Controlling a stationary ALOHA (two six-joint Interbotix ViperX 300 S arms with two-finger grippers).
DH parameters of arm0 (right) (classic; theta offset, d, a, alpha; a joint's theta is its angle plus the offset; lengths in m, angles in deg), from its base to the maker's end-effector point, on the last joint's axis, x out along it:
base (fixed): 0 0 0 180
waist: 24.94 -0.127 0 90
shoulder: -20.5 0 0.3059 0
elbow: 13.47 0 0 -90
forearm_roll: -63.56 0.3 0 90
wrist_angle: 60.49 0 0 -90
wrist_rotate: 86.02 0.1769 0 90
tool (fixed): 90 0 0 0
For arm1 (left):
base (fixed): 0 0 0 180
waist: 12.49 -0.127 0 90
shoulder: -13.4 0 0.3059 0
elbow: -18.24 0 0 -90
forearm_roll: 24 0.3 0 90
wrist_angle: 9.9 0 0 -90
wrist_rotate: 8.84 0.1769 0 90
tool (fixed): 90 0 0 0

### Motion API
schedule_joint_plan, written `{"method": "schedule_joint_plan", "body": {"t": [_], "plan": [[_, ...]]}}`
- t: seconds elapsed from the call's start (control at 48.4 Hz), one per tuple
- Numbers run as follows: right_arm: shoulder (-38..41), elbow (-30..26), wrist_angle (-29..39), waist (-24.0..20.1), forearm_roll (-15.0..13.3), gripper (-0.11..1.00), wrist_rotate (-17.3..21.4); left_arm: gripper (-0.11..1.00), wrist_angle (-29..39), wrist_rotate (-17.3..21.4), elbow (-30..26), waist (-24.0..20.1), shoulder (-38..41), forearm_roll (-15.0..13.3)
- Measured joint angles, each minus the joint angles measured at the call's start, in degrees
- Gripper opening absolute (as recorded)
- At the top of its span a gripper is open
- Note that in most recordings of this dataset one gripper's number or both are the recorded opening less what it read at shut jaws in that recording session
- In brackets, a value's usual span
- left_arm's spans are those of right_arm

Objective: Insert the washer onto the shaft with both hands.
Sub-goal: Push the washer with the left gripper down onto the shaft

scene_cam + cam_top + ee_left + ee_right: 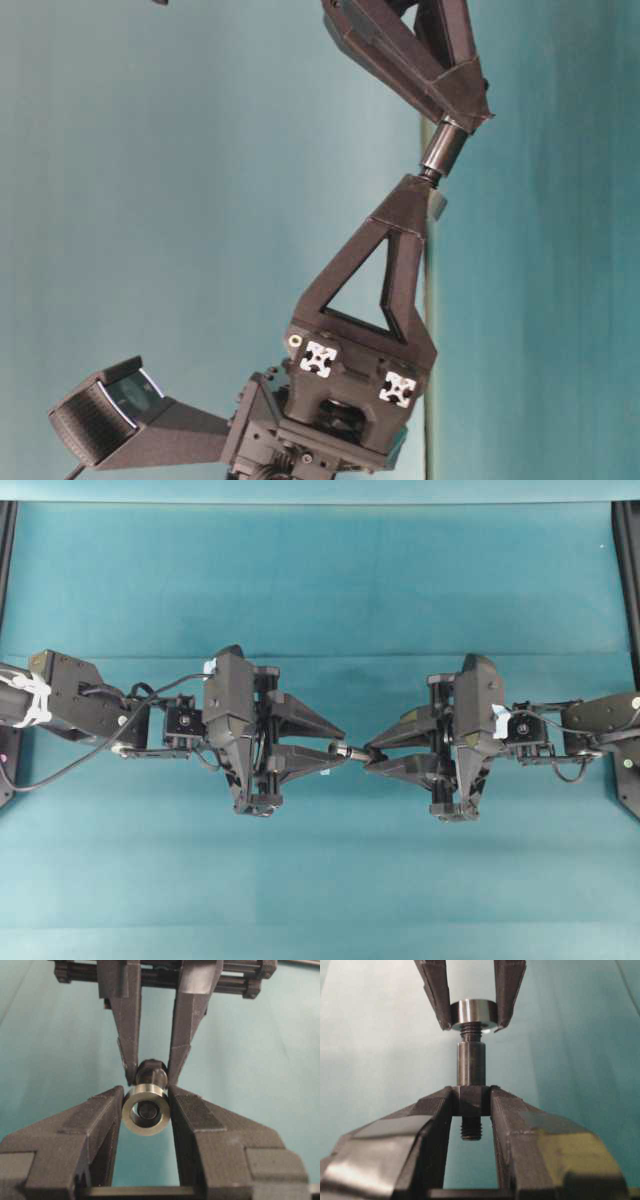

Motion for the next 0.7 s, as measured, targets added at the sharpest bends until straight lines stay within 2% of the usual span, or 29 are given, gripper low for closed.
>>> {"method": "schedule_joint_plan", "body": {"t": [0.454, 0.702], "plan": [[0.9, -0.5, 0.0, -0.1, 0.0, 0.0, 0.0, 0.37, 0.4, 0.3, -2.4, 0.2, 2.0, 0.1], [1.0, -0.5, 0.0, -0.1, 0.0, 0.0, 0.0, 0.37, 3.7, 0.6, -3.1, 0.2, 2.2, 0.1]]}}
